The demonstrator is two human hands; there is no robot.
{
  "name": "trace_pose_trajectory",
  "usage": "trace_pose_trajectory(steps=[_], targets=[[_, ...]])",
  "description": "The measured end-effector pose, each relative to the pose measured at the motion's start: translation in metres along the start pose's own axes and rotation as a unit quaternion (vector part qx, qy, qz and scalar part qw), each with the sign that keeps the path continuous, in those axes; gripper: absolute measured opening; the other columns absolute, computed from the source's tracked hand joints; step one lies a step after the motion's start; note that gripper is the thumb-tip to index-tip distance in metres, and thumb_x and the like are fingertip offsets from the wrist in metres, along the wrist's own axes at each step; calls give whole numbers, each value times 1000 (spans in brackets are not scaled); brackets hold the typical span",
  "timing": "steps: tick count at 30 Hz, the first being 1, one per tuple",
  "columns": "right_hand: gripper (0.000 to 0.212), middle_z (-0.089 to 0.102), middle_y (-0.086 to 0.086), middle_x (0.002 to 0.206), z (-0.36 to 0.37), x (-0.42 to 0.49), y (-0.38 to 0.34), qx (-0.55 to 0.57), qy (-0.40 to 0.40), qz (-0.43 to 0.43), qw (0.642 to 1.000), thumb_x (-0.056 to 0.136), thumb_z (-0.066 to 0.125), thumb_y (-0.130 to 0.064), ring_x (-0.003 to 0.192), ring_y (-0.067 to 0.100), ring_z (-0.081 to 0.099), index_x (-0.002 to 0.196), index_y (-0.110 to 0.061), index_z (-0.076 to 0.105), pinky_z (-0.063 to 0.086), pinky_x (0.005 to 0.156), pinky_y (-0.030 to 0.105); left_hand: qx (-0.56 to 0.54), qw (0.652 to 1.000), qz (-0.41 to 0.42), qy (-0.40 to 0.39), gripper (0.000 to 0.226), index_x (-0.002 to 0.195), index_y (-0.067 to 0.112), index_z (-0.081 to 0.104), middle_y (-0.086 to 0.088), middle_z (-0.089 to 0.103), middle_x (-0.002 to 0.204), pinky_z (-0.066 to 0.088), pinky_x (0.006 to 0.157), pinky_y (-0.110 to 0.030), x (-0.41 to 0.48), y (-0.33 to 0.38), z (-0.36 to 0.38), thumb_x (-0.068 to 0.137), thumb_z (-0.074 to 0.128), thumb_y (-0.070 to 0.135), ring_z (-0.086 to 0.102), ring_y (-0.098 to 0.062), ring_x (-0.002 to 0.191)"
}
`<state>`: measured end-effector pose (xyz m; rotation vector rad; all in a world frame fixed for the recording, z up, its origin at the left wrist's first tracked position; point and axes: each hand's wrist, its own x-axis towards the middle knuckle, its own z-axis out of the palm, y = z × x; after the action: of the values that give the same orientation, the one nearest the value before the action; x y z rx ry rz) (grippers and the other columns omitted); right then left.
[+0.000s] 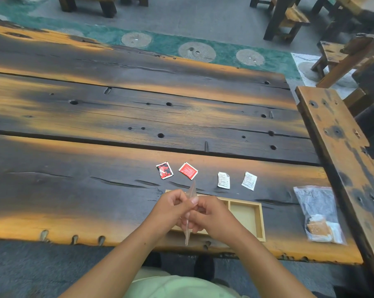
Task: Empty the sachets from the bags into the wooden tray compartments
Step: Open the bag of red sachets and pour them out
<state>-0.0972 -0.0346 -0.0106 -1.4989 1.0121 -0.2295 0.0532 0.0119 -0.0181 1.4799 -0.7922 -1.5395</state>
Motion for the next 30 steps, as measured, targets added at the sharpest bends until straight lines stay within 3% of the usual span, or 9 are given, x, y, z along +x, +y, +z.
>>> trace_pose_trajectory(steps=[3, 5, 11, 14, 19, 24, 30], targets=[[18, 69, 15, 75, -4, -3, -2, 55, -21, -7, 998, 96, 61, -7, 59, 18, 64, 93, 10, 61, 54, 59, 25, -3, 999, 13, -32, 32, 78, 9, 56, -14, 61, 63, 49, 51, -29, -2, 5, -2, 86, 70, 37, 56, -27, 55], [21, 70, 15, 75, -6, -5, -3, 67, -29, -9, 997, 97, 60, -9, 59, 19, 65, 92, 12, 59, 54, 60, 26, 5, 999, 20, -39, 29, 80, 8, 57, -16, 62, 65, 51, 54, -31, -3, 7, -3, 92, 67, 33, 56, -26, 55], [30, 71, 8, 73, -6, -8, -9, 80, -21, 8, 997, 101, 51, -8, 63, 17, 69, 75, -15, 61, 54, 62, 23, 65, 997, 18, -26, 23, 75, 14, 60, -10, 64, 63, 49, 50, -30, -5, 11, -6, 98, 55, 15, 57, -22, 53], [33, 70, 4, 68, -4, -9, -10, 61, -14, 18, 998, 97, 46, 0, 61, 15, 69, 72, -16, 60, 54, 62, 22, 111, 994, 19, -16, 18, 78, 11, 58, -4, 62, 58, 49, 47, -29, -5, 13, -5, 94, 53, 6, 58, -21, 51], [24, 71, 9, 73, -1, -8, -10, 29, -14, 10, 999, 99, 49, -4, 65, 18, 69, 78, -9, 59, 55, 65, 24, 166, 986, 25, -5, 7, 84, 6, 53, 3, 58, 57, 48, 46, -29, -6, 14, -3, 89, 50, 2, 57, -21, 50], [20, 70, 12, 77, -2, -8, -8, 41, -27, 16, 999, 101, 48, -7, 68, 18, 69, 89, 6, 58, 55, 67, 25, 180, 982, 12, -52, 5, 90, 8, 50, -7, 60, 70, 47, 45, -28, -10, 19, -7, 87, 51, 4, 60, -17, 48], [19, 70, 11, 77, 0, -8, -8, 58, -41, 18, 997, 100, 48, -7, 71, 22, 70, 85, -7, 60, 55, 71, 31, 233, 967, 27, -96, 9, 89, 18, 47, -5, 58, 79, 48, 52, -28, -13, 15, -13, 83, 54, 19, 57, -14, 63]])
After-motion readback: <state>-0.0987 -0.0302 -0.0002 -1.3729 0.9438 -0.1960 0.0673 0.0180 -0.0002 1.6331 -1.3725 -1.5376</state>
